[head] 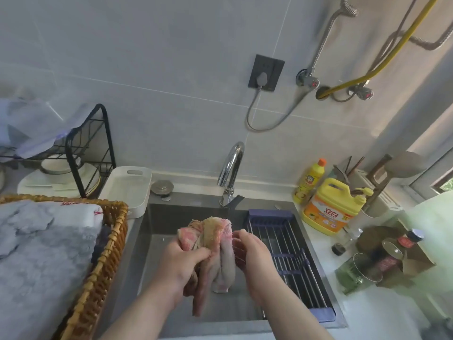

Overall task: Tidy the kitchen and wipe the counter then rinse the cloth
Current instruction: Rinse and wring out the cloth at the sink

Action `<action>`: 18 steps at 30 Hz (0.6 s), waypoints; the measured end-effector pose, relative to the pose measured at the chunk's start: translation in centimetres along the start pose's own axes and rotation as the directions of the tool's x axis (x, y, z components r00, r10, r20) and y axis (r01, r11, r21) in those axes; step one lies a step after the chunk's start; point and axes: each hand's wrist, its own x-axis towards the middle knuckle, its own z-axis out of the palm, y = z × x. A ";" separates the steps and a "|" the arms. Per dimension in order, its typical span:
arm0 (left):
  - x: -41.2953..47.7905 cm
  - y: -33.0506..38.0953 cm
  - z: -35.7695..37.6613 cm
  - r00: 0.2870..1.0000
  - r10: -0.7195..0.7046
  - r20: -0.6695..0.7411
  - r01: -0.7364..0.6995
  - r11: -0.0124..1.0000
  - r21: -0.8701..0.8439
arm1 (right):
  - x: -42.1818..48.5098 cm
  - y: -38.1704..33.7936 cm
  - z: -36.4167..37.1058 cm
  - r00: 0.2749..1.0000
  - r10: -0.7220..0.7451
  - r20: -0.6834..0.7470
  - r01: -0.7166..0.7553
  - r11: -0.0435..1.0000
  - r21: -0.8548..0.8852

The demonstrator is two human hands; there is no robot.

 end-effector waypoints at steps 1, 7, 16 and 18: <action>0.6 0.3 0.1 1.000 -0.016 -0.011 0.016 1.000 0.003 | 1.2 -0.5 -0.5 0.999 -0.014 -0.029 0.014 1.000 -0.013; 4.6 1.2 1.4 0.998 -0.015 -0.058 0.014 1.000 -0.023 | 10.0 -3.0 -2.9 0.982 -0.174 -0.075 0.120 0.875 -0.469; 9.5 1.7 2.4 0.993 -0.011 -0.119 0.012 1.000 0.014 | 19.7 -5.4 -2.4 0.971 -0.179 0.157 0.225 0.477 -0.850; 10.3 1.8 2.8 0.993 -0.009 -0.121 0.013 1.000 0.028 | 20.8 -5.1 -2.5 0.975 -0.147 0.169 0.218 0.441 -0.871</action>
